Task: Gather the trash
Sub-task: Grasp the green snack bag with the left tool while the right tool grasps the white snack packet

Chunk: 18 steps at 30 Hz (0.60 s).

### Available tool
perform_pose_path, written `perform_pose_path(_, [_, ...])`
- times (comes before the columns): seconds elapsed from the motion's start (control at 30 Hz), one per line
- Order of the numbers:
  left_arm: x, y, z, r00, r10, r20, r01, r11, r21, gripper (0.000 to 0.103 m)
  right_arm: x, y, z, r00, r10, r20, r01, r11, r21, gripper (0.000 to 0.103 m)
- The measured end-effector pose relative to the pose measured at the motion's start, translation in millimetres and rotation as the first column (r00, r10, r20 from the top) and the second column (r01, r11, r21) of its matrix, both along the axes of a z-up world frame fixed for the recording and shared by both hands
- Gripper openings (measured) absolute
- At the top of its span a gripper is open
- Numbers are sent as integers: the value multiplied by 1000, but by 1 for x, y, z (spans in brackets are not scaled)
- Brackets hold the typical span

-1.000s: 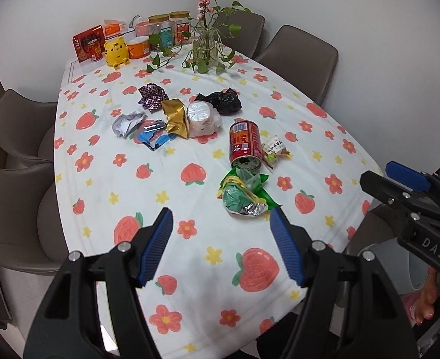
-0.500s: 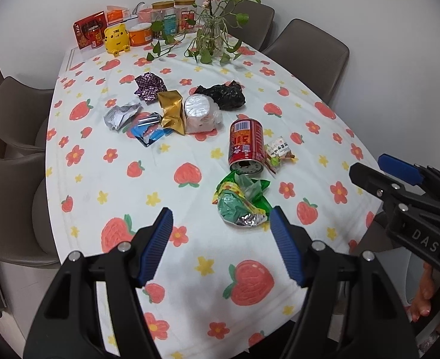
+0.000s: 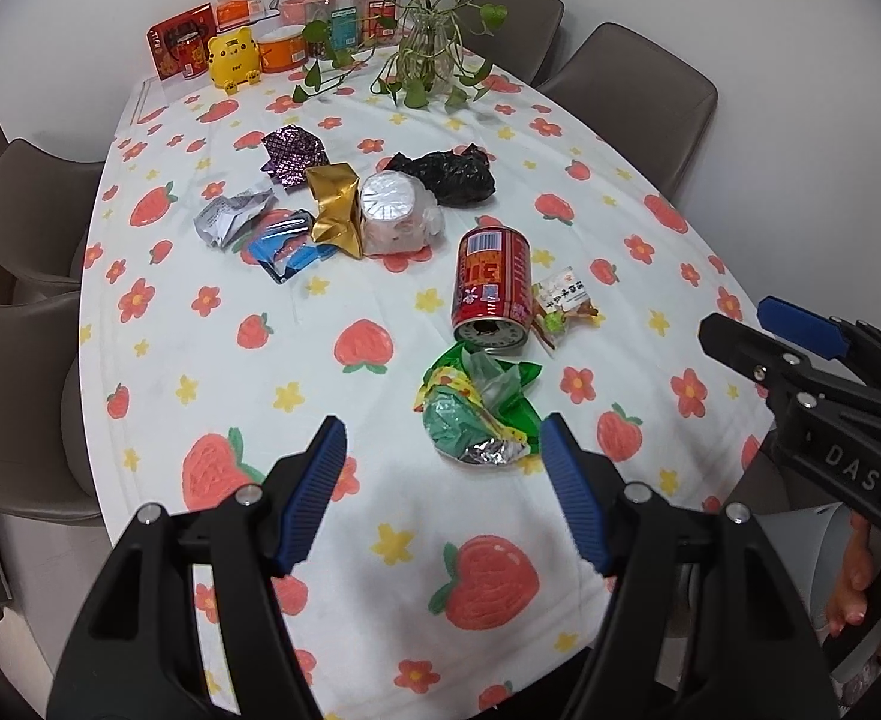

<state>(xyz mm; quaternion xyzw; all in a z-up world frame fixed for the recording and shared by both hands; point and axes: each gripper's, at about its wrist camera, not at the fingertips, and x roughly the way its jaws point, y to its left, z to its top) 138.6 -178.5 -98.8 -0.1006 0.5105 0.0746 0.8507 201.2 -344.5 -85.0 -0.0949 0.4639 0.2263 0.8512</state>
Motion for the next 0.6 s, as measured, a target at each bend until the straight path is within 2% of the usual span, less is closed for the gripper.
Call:
perform_pose_path(0.33, [30, 0, -35, 998, -9, -58, 9, 1000, -2, 68, 38, 7, -40, 999, 11, -45, -12, 1000, -23, 58])
perform_pose_path(0.6, [57, 2, -85, 993, -20, -116, 17, 1000, -25, 67, 70, 18, -90, 998, 40, -54, -44, 997, -69, 65])
